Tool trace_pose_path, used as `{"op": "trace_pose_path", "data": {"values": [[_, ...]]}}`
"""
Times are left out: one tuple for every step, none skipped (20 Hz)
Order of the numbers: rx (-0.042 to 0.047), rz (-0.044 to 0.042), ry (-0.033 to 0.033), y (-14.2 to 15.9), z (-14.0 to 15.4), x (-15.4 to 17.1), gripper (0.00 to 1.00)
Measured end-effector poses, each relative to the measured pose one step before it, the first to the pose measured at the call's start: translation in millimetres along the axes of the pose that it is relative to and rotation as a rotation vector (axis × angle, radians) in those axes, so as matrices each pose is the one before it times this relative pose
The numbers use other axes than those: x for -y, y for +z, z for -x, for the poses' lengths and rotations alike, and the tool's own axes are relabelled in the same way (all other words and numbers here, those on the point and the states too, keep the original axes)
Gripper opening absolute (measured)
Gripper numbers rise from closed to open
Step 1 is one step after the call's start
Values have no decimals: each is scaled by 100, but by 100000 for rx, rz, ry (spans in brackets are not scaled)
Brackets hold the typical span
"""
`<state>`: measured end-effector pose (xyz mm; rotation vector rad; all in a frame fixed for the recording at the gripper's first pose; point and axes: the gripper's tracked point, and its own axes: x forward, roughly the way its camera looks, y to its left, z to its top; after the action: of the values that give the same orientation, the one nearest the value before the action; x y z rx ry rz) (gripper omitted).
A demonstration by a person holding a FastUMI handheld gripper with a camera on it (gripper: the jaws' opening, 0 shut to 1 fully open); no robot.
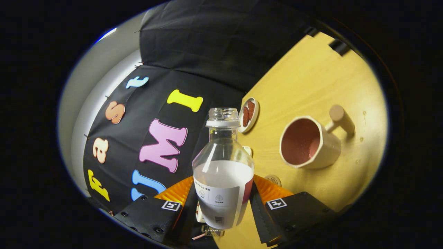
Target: Take the bottle from table, then pour the juice into the cup, finally place the bottle on the coaster
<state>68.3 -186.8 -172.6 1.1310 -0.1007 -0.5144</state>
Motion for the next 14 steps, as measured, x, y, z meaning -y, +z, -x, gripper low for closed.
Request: {"op": "trace_pose_path", "data": {"values": [[1640,3441,2484,1087,282,-1090,74],[1497,3548,1896,919,166,-1167,74],[1436,4528,1494,854,66,-1020,74],[1501,5426,924,563,159,-643,74],[1518,6035,620,666,-71,-680,74],[1381,6083,423,677,-88,-666,74],[1685,5674,390,792,-43,-769,74],[1512,5230,439,1067,-58,-843,74],[2061,4477,813,921,-129,-1141,74],[2644,4635,1255,1133,-234,-1325,74],[2065,3920,895,833,-226,-942,74],[2222,4981,1186,431,-239,-753,74],[1760,5609,940,412,-269,-638,74],[1483,6424,885,356,-265,-727,74]]}}
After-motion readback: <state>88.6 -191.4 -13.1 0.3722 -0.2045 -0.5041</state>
